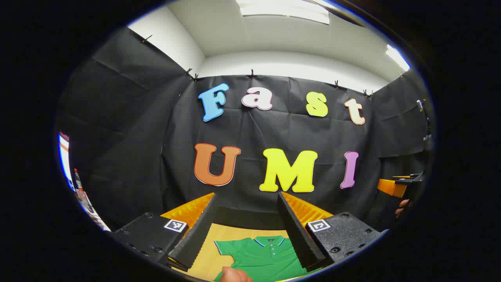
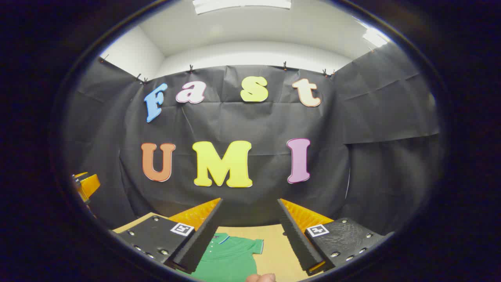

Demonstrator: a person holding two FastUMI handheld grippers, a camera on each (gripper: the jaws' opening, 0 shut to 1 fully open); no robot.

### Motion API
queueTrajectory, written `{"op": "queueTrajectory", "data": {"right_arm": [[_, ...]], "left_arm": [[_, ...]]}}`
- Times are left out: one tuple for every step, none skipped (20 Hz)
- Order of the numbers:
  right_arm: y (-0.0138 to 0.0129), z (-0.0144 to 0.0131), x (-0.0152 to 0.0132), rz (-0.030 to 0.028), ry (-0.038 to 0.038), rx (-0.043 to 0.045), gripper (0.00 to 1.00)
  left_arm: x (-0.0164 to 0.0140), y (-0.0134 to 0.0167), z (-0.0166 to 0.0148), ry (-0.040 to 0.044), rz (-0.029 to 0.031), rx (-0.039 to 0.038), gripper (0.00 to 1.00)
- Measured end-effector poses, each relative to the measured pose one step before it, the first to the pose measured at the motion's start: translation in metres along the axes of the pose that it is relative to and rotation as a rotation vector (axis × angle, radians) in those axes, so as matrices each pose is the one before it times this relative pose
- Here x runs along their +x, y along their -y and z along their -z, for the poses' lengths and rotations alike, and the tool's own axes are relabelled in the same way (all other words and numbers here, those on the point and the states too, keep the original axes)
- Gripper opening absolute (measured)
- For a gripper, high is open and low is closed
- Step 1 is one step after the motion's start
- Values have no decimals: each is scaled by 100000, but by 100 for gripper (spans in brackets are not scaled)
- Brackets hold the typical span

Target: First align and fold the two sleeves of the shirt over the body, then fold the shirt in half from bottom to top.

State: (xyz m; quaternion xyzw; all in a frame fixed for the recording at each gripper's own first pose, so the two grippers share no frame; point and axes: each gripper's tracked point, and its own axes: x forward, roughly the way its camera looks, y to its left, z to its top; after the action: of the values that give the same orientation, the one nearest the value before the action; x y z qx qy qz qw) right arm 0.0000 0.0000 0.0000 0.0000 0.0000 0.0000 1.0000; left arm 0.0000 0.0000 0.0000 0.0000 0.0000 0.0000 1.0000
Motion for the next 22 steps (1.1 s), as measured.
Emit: {"op": "queueTrajectory", "data": {"right_arm": [[-348,460,90,-348,-415,-855,88],[-473,733,181,-222,-939,-1393,89],[-384,661,246,-256,-1577,-983,89],[-370,584,274,-787,-1310,-268,89],[-313,222,512,-503,-504,-411,89],[31,167,708,338,242,-1174,89],[-135,300,780,10,-682,-1795,89],[-244,716,693,-567,-1792,-1539,89],[-224,472,608,-510,-1840,-844,89],[-175,150,517,-525,-1202,-486,89],[-99,125,356,-606,-373,-517,89],[-66,319,497,-633,-638,-861,89],[-41,478,572,-648,-1647,-838,89],[-53,702,548,-911,-1964,-418,89],[-18,603,544,-1141,-2589,-25,89],[-70,628,428,-1234,-2394,396,89],[18,337,343,-890,-1404,702,89],[225,298,288,117,-1575,433,90],[257,218,326,-131,-730,217,89],[183,174,363,205,-594,83,90],[240,-32,462,139,14,28,89],[299,64,382,438,-31,-48,89]], "left_arm": [[-17,-329,311,-48,-159,1491,96],[177,-284,426,-293,-71,793,96],[251,-121,637,-888,-195,-74,96],[428,-44,805,-1777,226,-885,96],[317,193,839,-1612,574,-1100,100],[269,104,736,-889,349,-649,96],[388,60,365,-678,-502,69,96],[375,-229,438,-786,-771,323,96],[292,-23,487,-624,66,298,96],[544,77,255,-541,558,103,96],[381,182,290,-471,548,112,96],[479,153,355,-759,106,137,97],[360,-41,392,-1182,-616,251,96],[198,-238,185,-497,-630,-549,100],[240,12,197,-373,-288,-679,97],[187,-85,292,-344,-467,-168,96],[244,50,198,-412,-152,499,97],[303,136,357,-642,49,279,97],[218,168,187,-647,342,-133,97],[107,159,295,-707,429,-131,96],[253,30,61,-406,47,-17,97],[300,64,158,-298,-38,269,97]]}}
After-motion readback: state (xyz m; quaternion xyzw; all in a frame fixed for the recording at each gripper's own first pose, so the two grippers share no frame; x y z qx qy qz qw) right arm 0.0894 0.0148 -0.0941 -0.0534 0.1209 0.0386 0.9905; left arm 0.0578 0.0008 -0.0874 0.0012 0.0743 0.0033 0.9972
